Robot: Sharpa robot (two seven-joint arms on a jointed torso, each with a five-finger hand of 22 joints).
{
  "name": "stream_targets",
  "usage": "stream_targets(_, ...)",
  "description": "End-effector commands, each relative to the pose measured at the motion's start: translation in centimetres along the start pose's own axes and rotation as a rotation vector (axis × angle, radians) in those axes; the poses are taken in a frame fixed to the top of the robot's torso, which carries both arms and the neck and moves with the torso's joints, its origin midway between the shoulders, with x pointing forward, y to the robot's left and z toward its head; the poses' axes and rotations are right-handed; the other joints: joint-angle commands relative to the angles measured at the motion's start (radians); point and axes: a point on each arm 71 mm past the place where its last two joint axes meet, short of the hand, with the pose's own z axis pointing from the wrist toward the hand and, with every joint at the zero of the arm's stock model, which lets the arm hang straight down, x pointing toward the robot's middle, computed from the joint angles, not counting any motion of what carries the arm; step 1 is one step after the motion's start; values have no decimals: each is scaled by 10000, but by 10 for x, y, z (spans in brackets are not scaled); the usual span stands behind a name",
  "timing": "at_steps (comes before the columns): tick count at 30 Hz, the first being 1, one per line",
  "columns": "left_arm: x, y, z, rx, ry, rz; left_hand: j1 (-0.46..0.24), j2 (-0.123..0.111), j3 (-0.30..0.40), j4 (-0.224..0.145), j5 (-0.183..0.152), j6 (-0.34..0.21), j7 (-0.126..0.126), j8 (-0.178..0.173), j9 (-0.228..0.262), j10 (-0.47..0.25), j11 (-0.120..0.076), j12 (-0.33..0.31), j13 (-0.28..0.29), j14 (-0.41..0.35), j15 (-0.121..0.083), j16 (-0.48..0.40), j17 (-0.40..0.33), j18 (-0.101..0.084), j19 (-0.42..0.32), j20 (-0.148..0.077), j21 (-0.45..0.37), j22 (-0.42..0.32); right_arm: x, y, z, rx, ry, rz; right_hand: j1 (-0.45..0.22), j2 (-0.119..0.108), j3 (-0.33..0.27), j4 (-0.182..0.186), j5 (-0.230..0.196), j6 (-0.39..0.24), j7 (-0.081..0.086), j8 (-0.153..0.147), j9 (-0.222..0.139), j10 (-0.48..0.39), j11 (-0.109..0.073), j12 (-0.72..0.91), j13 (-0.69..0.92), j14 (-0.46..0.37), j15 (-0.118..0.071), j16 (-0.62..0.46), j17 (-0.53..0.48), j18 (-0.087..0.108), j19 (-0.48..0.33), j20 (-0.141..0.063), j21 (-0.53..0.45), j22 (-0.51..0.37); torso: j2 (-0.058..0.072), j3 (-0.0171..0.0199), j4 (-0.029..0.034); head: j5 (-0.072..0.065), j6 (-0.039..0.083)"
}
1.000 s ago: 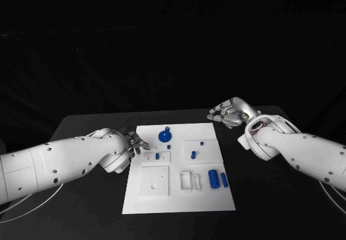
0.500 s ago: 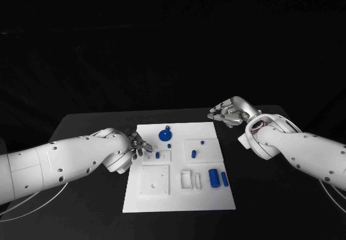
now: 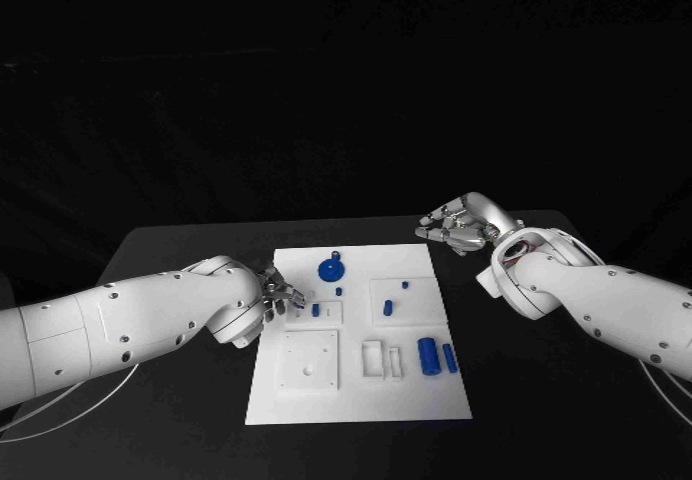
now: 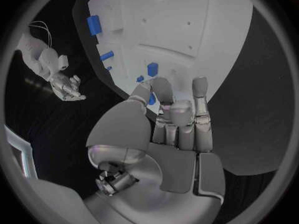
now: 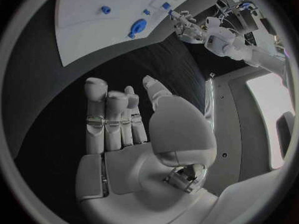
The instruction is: Assemble the parts on the task board
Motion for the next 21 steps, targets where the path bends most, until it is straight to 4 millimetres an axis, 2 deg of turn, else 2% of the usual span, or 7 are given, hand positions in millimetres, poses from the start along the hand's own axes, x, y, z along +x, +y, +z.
stream_targets(1, 2, 0, 1, 17, 194, 311, 41, 101, 9, -77, 11, 2035, -1062, 432, 490, 162, -360, 65, 11, 29, -107, 45, 12, 176, 10, 76, 65, 200, 1, 1, 0, -69, 59, 1, -11, -47, 3, 0, 67, -61, -6, -36, -3, -59, 6, -52, -9, -46, -18, -35, -16, 99, 67, 4, -32, 612, -2, 5, -1, 0, -5)
stream_targets(21, 5, 3, 6, -89, 314, 927, 73, 97, 9, -99, 8, 2006, -1059, 470, 481, 162, -359, 74, 4, 22, -99, 52, 11, 201, -5, 101, 82, 200, 1, 1, 0, -77, 65, 8, -11, -47, 3, 0, 67, -61, -6, -36, -3, -59, 6, -52, -9, -46, -18, -35, -16, 99, 67, 4, -32, 612, -1, 10, -8, -4, -35)
